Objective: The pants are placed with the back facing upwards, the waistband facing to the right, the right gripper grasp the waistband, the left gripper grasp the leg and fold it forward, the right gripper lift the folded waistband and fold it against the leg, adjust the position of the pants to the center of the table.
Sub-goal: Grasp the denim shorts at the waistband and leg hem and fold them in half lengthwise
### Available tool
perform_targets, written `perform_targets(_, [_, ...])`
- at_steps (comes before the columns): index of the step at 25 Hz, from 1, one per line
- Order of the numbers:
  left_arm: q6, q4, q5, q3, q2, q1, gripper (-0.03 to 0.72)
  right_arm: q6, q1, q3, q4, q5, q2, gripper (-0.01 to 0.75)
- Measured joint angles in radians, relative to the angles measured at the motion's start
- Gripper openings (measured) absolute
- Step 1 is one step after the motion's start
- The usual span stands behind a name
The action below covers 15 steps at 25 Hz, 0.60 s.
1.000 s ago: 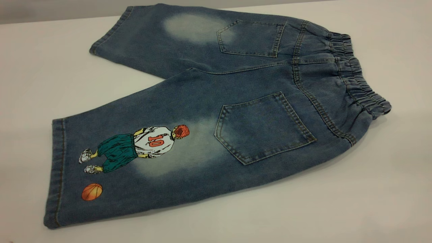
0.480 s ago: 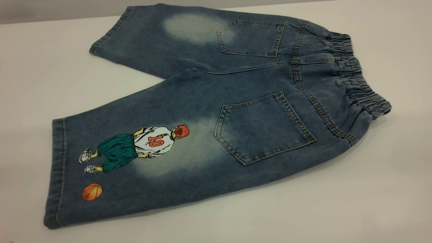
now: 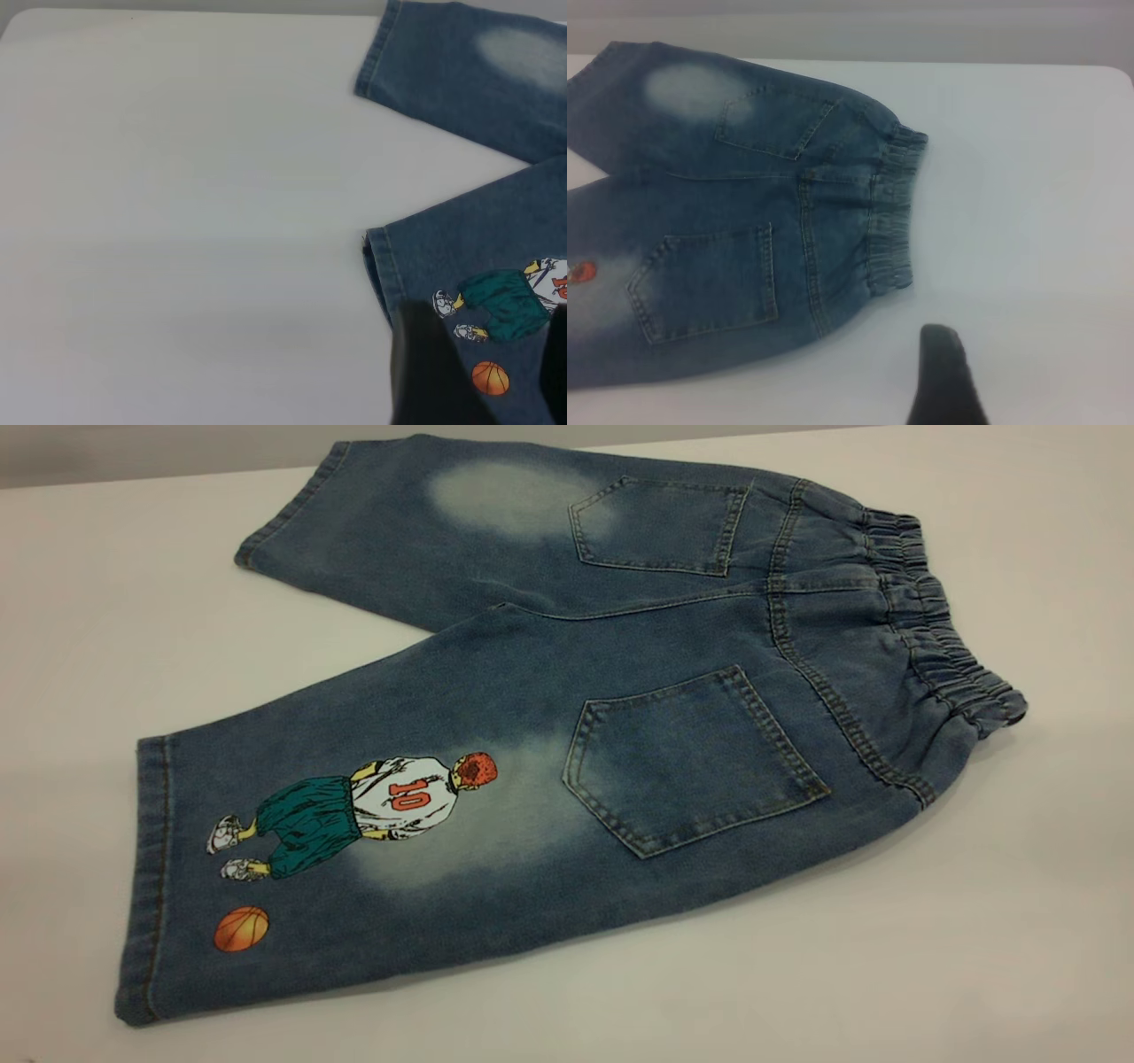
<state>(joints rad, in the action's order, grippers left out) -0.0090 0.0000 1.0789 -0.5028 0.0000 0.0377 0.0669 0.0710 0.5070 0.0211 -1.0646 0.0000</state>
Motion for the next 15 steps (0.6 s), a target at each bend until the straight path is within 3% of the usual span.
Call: perform_targets(15, [0.025, 0.009, -0.012, -0.010, 0.013, 0.000, 0.311, 0.010, 0.000, 0.001, 0.132, 0.024, 0.000, 0.408])
